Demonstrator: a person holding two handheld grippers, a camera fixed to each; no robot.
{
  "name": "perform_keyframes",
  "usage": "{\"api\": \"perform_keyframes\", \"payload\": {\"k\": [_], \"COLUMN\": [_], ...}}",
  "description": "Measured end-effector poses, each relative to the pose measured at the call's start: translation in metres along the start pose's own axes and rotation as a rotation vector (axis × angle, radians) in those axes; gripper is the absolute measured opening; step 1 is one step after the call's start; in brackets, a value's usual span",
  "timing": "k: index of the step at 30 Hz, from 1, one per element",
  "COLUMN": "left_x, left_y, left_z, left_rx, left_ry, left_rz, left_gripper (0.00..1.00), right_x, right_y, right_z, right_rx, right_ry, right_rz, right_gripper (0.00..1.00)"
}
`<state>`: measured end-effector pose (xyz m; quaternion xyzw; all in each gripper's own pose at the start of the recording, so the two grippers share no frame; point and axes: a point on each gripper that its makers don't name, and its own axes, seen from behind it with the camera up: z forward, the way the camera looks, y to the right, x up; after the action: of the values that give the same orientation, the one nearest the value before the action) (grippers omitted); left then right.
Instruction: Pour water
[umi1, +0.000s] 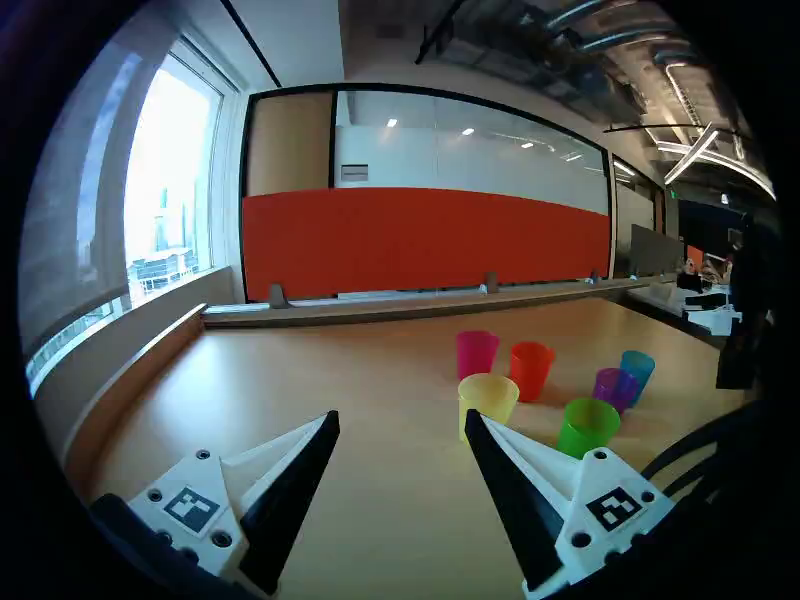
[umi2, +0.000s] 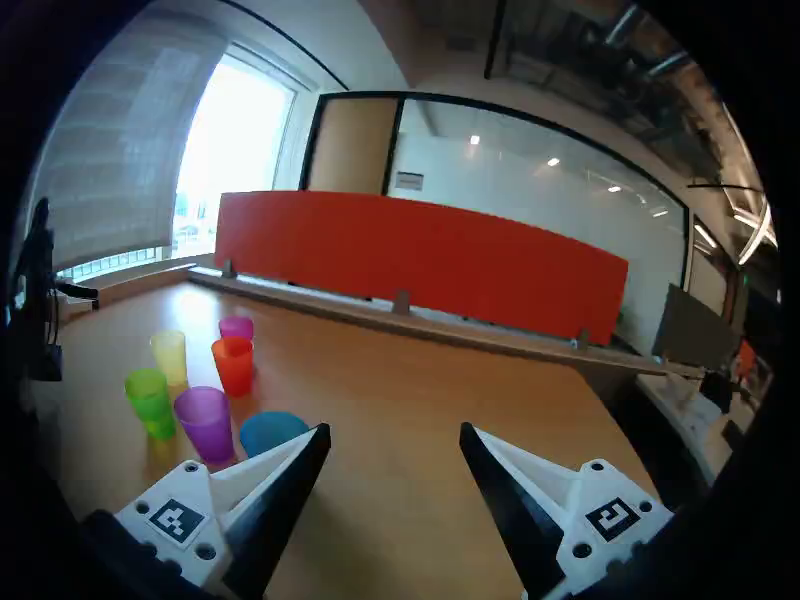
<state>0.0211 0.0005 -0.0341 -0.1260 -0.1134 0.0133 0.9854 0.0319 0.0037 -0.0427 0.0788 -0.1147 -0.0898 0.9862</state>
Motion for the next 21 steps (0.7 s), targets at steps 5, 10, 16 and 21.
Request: {"api": "perform_keyframes", "payload": {"k": [5,10,16,21], "left_x": [0.011,0.025,0.044,0.056], "left_y": [-0.007,-0.013,-0.015,-0.019], "left_z": [0.002,0.002,0.0,-0.001], "left_rx": [0.029,0.055,0.064,0.077], "left_ry": [0.043,0.093,0.16,0.197], "left_rz": [0.0,0.005,-0.015,-0.026], "left_gripper": [0.93,0.93,0.93,0.93], "right_x": [0.014,0.021,0.034,0.039], "right_y": [0.003,0.006,0.012,0.01], "right_z": [0.005,0.009,0.013,0.016], "right_rx": [-0.047,-0.086,-0.117,-0.119], "right_ry": [0.068,0.113,0.166,0.197], "right_rz": [-0.011,0.001,0.076,0.13], "right_gripper": [1.0,1.0,1.0,1.0]}}
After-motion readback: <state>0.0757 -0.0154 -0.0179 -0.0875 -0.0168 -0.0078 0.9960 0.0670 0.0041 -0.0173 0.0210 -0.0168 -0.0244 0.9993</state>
